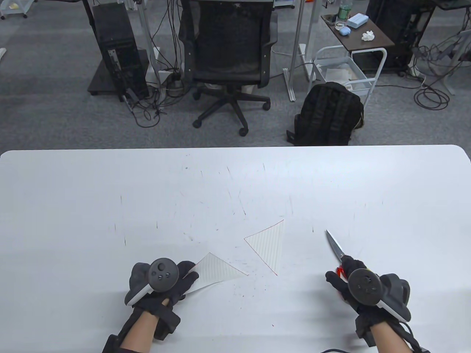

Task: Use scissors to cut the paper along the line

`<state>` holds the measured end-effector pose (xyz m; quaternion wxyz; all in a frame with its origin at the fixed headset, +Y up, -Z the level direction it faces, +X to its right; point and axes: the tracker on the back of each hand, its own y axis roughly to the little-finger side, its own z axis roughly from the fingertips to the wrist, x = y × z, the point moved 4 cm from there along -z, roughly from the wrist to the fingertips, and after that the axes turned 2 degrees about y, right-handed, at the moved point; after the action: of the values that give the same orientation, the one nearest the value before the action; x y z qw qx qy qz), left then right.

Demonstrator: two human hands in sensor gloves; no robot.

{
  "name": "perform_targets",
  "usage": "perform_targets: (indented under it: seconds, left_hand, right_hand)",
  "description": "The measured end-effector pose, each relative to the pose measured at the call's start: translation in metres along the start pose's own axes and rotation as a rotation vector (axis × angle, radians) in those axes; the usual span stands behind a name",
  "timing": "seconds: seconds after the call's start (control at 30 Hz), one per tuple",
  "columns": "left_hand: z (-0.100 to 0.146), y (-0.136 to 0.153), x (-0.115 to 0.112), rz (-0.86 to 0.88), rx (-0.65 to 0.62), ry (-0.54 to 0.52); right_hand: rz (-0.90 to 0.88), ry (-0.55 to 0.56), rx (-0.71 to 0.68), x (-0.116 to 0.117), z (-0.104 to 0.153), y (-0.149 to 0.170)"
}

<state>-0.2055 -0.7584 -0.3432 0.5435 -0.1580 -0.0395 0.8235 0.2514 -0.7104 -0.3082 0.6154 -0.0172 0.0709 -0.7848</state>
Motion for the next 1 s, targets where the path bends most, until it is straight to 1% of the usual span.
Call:
perform_targets:
  seconds: [0.07, 0.17, 0.23, 0.27, 0.37, 0.4, 0.5, 0.57, 0.63, 0.7, 0.77, 0.83, 0.9, 1.0]
  left_hand:
    - [-0.001, 0.001, -0.001, 0.001, -0.007, 0.015]
    - [-0.001, 0.003, -0.004, 0.031, -0.018, 0.048]
    - [0.0, 0.003, -0.001, 0.017, -0.023, 0.039]
    - [0.002, 0.003, 0.002, 0.003, -0.019, 0.02]
    - [0.009, 0.003, 0.017, -0.09, -0.019, -0.098]
    - [0.012, 0.002, 0.023, -0.135, -0.016, -0.151]
    - [0.021, -0.004, 0.037, -0.288, -0.029, -0.252]
    - [0.027, -0.01, 0.044, -0.407, -0.051, -0.312]
    - [0.031, -0.014, 0.049, -0.489, -0.073, -0.345]
    - [0.036, -0.018, 0.051, -0.516, -0.106, -0.371]
    - [0.042, -0.021, 0.054, -0.543, -0.138, -0.443]
    - [0.045, -0.023, 0.057, -0.573, -0.148, -0.454]
    - [0.046, -0.022, 0.058, -0.549, -0.15, -0.464]
    - [0.045, -0.02, 0.056, -0.529, -0.14, -0.445]
  right_hand:
    - [-0.031, 0.001, 0.012, 0.002, -0.001, 0.002]
    - [-0.023, -0.003, 0.009, 0.002, -0.002, 0.003]
    - [-0.026, 0.01, 0.007, 0.001, -0.002, 0.003]
    - [-0.026, 0.015, 0.006, 0.002, -0.002, 0.003]
    - [-0.019, 0.032, 0.01, 0.001, -0.002, 0.004]
    - [-0.014, 0.036, 0.014, 0.001, -0.002, 0.005]
    - [0.0, 0.055, 0.022, 0.0, -0.003, 0.007]
    - [0.019, 0.066, 0.024, -0.002, -0.003, 0.008]
    - [0.057, 0.08, 0.031, -0.004, -0.002, 0.008]
    - [0.112, 0.093, 0.032, -0.006, -0.001, 0.008]
    - [0.162, 0.103, 0.03, -0.007, 0.0, 0.006]
    - [0.2, 0.111, 0.026, -0.007, 0.001, 0.004]
    - [0.226, 0.116, 0.017, -0.007, 0.002, 0.0]
    - [0.217, 0.083, 0.02, -0.004, 0.002, -0.001]
